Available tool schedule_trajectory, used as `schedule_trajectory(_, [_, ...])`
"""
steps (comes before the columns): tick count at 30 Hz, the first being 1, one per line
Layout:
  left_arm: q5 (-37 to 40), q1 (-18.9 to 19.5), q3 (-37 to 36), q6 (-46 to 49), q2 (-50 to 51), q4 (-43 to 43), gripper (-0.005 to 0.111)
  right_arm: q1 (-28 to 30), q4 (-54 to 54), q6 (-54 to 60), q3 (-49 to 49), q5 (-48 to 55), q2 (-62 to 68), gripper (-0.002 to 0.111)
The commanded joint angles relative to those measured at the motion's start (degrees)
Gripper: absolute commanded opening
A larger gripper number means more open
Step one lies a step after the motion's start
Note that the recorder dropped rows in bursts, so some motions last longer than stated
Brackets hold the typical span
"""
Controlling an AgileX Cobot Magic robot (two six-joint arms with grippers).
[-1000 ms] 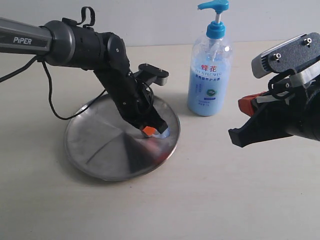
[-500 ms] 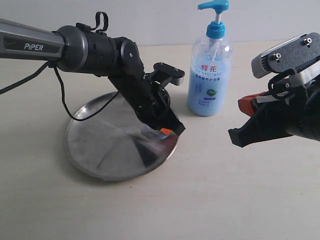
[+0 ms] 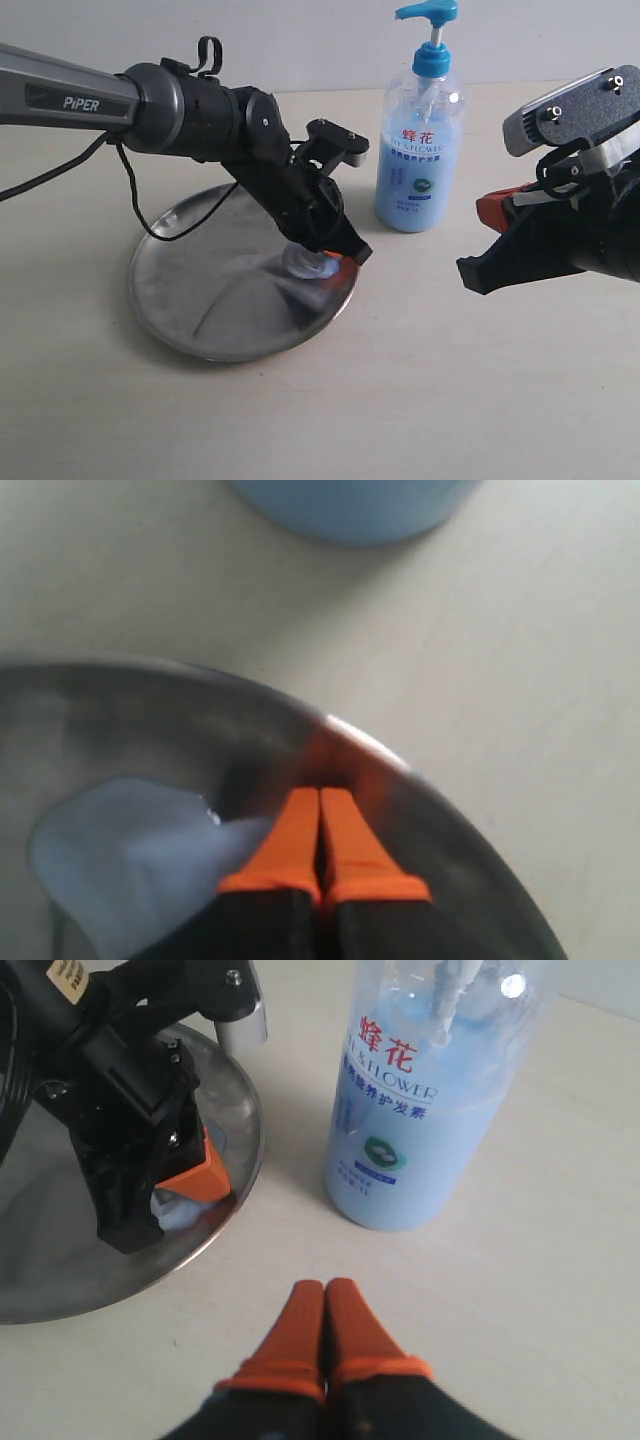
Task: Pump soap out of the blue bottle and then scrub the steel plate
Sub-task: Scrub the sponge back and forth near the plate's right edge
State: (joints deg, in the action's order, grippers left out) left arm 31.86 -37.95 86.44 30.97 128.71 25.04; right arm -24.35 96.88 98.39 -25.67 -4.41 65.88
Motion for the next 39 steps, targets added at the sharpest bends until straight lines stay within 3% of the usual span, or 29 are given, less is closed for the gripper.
schedule_trajectory(1, [-1.1, 0.95, -0.34, -0.3, 0.66, -0.68, 0.0, 0.02, -0.46, 0.5, 0.19, 0.12, -0.38, 0.0])
schedule_trajectory(12, [-0.26, 4.86, -0.34, -1.8, 0.66, -2.59, 0.0, 0.02, -0.46, 0.5, 0.19, 0.12, -0.38, 0.0])
schedule_trajectory(23, [14.06, 3.95, -0.34, -1.29, 0.66, -3.16, 0.0, 0.02, -0.46, 0.5, 0.19, 0.12, -0.38, 0.0])
schedule_trajectory(29, [15.37, 3.88, -0.34, 4.55, 0.66, 8.94, 0.0, 0.02, -0.46, 0.5, 0.19, 0.12, -0.38, 0.0])
schedule_trajectory(32, [14.21, 3.88, -0.34, 4.79, 0.66, 9.66, 0.0, 0.02, -0.58, 0.5, 0.19, 0.12, -0.38, 0.0])
schedule_trajectory(39, [3.57, 3.88, -0.34, 4.79, 0.66, 11.17, 0.0, 0.02, -0.58, 0.5, 0.19, 0.12, -0.38, 0.0])
